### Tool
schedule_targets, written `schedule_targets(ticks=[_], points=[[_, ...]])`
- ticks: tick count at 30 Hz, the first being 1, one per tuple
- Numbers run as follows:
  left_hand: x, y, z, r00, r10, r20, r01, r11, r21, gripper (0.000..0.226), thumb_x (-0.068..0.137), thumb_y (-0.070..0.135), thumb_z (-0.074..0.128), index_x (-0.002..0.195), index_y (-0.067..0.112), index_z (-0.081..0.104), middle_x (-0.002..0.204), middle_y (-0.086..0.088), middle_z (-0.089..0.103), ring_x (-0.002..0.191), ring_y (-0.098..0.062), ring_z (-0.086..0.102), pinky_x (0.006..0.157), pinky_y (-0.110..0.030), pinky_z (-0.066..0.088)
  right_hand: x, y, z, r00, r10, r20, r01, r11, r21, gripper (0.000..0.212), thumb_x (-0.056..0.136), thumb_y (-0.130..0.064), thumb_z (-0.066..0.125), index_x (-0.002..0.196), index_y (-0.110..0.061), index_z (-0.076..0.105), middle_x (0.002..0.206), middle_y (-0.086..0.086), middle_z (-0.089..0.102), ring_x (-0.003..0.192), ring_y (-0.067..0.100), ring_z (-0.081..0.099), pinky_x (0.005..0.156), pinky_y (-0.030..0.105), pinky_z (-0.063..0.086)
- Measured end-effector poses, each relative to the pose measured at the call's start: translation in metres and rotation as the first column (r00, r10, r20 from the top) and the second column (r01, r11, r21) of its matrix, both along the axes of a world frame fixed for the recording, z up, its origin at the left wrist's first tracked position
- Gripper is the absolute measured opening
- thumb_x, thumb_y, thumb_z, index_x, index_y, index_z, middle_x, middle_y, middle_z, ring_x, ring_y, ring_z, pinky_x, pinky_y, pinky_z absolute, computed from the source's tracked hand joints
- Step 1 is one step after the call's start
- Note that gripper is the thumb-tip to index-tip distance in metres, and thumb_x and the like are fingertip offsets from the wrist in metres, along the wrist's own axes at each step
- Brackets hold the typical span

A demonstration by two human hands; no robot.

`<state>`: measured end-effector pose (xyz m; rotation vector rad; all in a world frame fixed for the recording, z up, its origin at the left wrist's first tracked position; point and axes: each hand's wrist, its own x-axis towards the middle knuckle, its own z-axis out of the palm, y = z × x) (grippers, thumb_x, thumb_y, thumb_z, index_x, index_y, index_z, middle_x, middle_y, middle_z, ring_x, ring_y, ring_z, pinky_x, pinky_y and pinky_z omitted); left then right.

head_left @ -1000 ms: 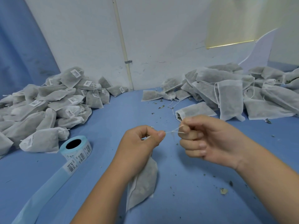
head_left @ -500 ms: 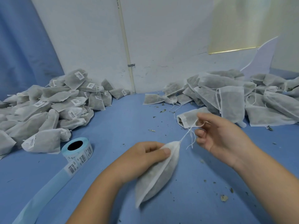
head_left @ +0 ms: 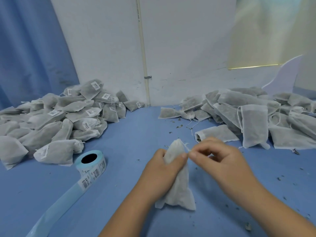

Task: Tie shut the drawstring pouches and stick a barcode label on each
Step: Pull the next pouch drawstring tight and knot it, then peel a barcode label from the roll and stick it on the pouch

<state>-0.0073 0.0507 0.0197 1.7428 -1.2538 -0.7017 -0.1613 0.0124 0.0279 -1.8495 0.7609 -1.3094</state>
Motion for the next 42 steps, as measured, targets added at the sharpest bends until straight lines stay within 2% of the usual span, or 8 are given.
schedule_targets(ticks=[3,10,18,23,27,33,36,42], points=[[0.0,-0.002,0.002,0.987,0.022,-0.16,-0.025,0.999,-0.019,0.031,0.079,0.059,0.055,0.091,0.031,0.056,0.084,0.014,0.065,0.075,-0.001,0.062,0.061,-0.023,0.04,0.008,0.004,-0.011,0.987,-0.068,-0.143,0.046,0.988,-0.149,0.019,0.076,-0.013,0.077,0.069,-0.03,0.072,0.075,-0.008,0.059,0.07,0.012,0.057,0.059,0.015,0.039],[0.002,0.002,0.001,0.901,-0.137,-0.412,0.157,0.988,0.015,0.06,0.059,0.069,0.055,0.1,0.027,0.066,0.101,0.006,0.072,0.098,-0.012,0.068,0.097,-0.039,0.048,0.01,0.002,-0.021,0.949,-0.189,-0.252,0.099,0.939,-0.33,0.013,0.079,-0.016,0.075,0.077,-0.029,0.073,0.076,-0.009,0.057,0.07,0.011,0.055,0.059,0.015,0.038],[0.006,0.002,0.002,0.872,-0.118,-0.474,0.117,0.993,-0.032,0.016,0.072,0.033,0.058,0.076,0.018,0.054,0.074,-0.006,0.051,0.072,-0.02,0.053,0.07,-0.035,0.041,0.012,0.011,-0.021,0.888,-0.228,-0.399,-0.005,0.863,-0.505,0.021,0.086,-0.031,0.053,0.097,-0.027,0.071,0.088,-0.012,0.052,0.074,0.006,0.05,0.056,0.03,0.046],[0.017,0.009,0.013,0.941,0.041,-0.337,-0.056,0.998,-0.036,0.014,0.072,0.033,0.057,0.068,0.019,0.058,0.057,0.007,0.057,0.057,-0.013,0.056,0.057,-0.024,0.044,0.02,0.019,-0.023,0.938,-0.087,-0.335,-0.06,0.913,-0.403,0.03,0.083,-0.027,0.059,0.112,-0.029,0.066,0.097,-0.018,0.054,0.084,0.001,0.054,0.066,0.018,0.044],[0.051,0.034,0.018,0.923,0.266,-0.279,-0.29,0.956,-0.049,0.014,0.071,0.034,0.058,0.067,0.021,0.057,0.058,0.007,0.056,0.058,-0.017,0.054,0.058,-0.029,0.04,0.034,0.026,-0.027,0.966,0.02,-0.259,-0.098,0.952,-0.29,0.028,0.085,-0.019,0.062,0.107,-0.035,0.062,0.093,-0.017,0.059,0.082,0.007,0.057,0.065,0.018,0.044],[0.12,0.089,0.024,0.817,0.525,-0.238,-0.549,0.835,-0.046,0.015,0.074,0.031,0.057,0.073,0.016,0.059,0.07,-0.001,0.06,0.064,-0.019,0.055,0.055,-0.031,0.036,0.09,0.037,-0.036,0.857,0.167,-0.487,-0.281,0.944,-0.171,0.021,0.087,-0.019,0.059,0.105,-0.027,0.066,0.081,-0.018,0.059,0.079,-0.001,0.055,0.07,0.009,0.039],[0.142,0.105,0.02,0.767,0.542,-0.343,-0.566,0.824,0.038,0.029,0.065,0.036,0.057,0.083,0.013,0.061,0.08,-0.009,0.064,0.075,-0.028,0.061,0.067,-0.036,0.045,0.133,0.043,-0.035,0.843,0.209,-0.495,-0.279,0.958,-0.072,0.02,0.085,-0.025,0.057,0.104,-0.03,0.064,0.081,-0.015,0.06,0.079,0.0,0.055,0.074,0.014,0.044],[0.165,0.115,0.009,0.577,0.313,-0.754,-0.395,0.915,0.078,0.025,0.084,0.018,0.048,0.093,-0.003,0.059,0.086,-0.026,0.067,0.072,-0.037,0.067,0.071,-0.048,0.055,0.205,0.051,-0.039,0.835,0.218,-0.506,-0.201,0.976,0.089,0.016,0.08,-0.031,0.057,0.094,-0.026,0.062,0.087,-0.01,0.066,0.08,0.011,0.061,0.07,0.027,0.049]])
